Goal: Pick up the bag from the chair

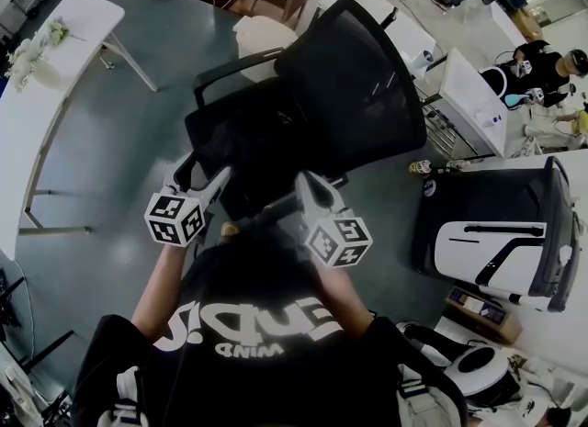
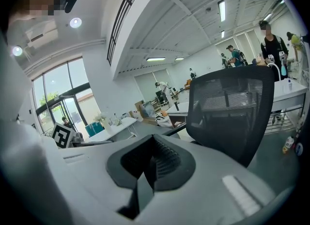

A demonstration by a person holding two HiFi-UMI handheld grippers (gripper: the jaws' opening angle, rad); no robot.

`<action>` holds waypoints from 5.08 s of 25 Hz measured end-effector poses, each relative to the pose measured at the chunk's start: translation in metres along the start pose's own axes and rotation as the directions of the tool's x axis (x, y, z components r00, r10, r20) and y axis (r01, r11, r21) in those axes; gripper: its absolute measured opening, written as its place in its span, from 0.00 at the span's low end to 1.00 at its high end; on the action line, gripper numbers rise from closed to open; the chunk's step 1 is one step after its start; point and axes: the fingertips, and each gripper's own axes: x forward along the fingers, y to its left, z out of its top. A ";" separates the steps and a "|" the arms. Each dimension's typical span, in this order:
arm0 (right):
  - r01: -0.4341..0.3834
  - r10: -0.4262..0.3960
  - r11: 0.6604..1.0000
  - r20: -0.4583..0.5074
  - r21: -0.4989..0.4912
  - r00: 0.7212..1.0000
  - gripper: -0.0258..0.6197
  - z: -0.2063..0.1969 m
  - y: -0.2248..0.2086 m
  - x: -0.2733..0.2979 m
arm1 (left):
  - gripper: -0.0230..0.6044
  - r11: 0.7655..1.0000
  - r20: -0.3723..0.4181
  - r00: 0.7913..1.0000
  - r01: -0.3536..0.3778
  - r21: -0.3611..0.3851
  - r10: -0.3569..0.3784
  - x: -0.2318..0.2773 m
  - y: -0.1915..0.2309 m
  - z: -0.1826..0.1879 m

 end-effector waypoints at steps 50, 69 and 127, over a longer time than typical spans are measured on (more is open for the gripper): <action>0.095 -0.092 0.993 -0.041 0.066 0.995 0.04 -0.006 -0.065 0.000 | 0.10 0.953 -0.266 0.924 0.224 -0.206 -0.275 0.122 -0.011 -0.099; 0.072 -0.070 0.996 -0.037 0.059 0.997 0.04 0.002 -0.063 0.003 | 0.04 0.882 -0.087 0.902 0.389 -0.265 -0.424 0.091 -0.050 -0.045; -0.004 0.003 1.000 0.040 0.013 0.999 0.04 -0.041 0.045 -0.091 | 0.04 0.903 0.321 0.887 0.397 -0.162 -0.332 -0.135 -0.110 0.102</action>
